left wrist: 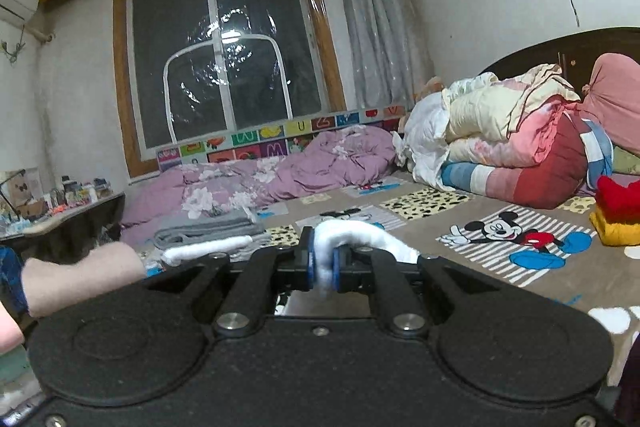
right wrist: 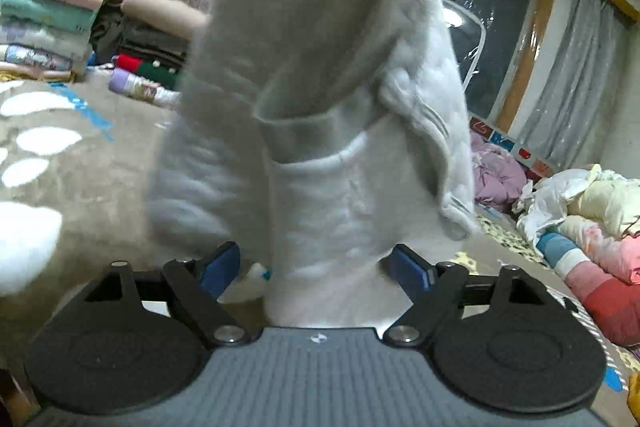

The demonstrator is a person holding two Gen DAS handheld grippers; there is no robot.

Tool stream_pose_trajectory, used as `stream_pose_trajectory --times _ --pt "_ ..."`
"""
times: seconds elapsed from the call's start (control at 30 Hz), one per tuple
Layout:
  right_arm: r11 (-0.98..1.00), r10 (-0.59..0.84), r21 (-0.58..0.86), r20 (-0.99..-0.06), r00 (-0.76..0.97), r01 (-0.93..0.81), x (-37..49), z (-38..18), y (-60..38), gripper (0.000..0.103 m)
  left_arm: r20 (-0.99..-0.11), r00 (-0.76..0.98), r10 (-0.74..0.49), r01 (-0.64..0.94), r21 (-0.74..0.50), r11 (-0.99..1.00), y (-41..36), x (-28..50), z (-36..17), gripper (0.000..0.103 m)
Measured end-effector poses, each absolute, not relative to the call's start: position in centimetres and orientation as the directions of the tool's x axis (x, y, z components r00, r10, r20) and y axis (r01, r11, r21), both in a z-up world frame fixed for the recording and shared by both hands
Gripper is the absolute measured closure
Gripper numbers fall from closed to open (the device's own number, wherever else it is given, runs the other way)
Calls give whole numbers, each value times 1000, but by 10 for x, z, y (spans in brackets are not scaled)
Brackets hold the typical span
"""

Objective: Fold clothes
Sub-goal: 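Lift the shirt with both grippers and shake it open in the air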

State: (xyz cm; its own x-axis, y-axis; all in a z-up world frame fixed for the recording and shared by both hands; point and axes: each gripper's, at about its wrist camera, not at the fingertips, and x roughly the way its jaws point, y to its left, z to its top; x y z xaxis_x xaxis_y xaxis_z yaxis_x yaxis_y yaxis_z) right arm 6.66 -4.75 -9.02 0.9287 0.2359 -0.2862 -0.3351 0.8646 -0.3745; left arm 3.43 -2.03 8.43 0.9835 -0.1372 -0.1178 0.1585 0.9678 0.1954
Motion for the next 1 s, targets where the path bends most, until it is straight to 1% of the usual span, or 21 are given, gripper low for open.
stream_pose_trajectory --times 0.03,0.07,0.13,0.2,0.27,0.33,0.43,0.57,0.67,0.83,0.87,1.0 --pt "865 239 -374 -279 930 -334 64 -88 -50 38 -114 984 -134 155 197 968 -20 32 86 96" --pt "866 243 -371 -272 931 -335 61 -86 -55 45 -111 985 -131 152 199 968 -19 29 88 96" --pt "870 258 -354 -265 929 -343 55 -80 -68 67 -107 987 -122 142 203 969 -15 25 89 96" --pt "873 265 -346 -256 930 -344 49 -73 -82 74 -103 989 -110 130 210 969 -11 21 90 96" --pt "882 263 -333 -237 935 -332 45 -63 -98 78 -99 990 -95 115 217 969 -5 17 91 96" --pt "898 252 -312 -215 943 -311 41 -50 -115 86 -95 991 -98 118 233 965 -4 12 93 96" --pt "918 241 -279 -169 956 -281 34 -29 -139 90 -88 991 -102 121 257 959 -3 5 97 96" --pt "938 227 -244 -110 968 -247 26 1 -167 91 -79 991 -108 126 289 949 0 -5 102 96" --pt "939 218 -258 -65 974 -227 18 22 -181 91 -72 991 -112 129 313 941 1 -12 105 96" --pt "937 228 -269 -7 974 -221 -7 57 -203 91 -62 986 -155 167 344 924 1 -37 117 96" --pt "937 231 -271 2 973 -222 -13 64 -207 91 -61 985 -159 171 354 919 -1 -41 118 96" --pt "923 267 -282 -24 963 -263 -34 86 -225 91 -75 979 -192 206 355 912 -2 -56 126 95"
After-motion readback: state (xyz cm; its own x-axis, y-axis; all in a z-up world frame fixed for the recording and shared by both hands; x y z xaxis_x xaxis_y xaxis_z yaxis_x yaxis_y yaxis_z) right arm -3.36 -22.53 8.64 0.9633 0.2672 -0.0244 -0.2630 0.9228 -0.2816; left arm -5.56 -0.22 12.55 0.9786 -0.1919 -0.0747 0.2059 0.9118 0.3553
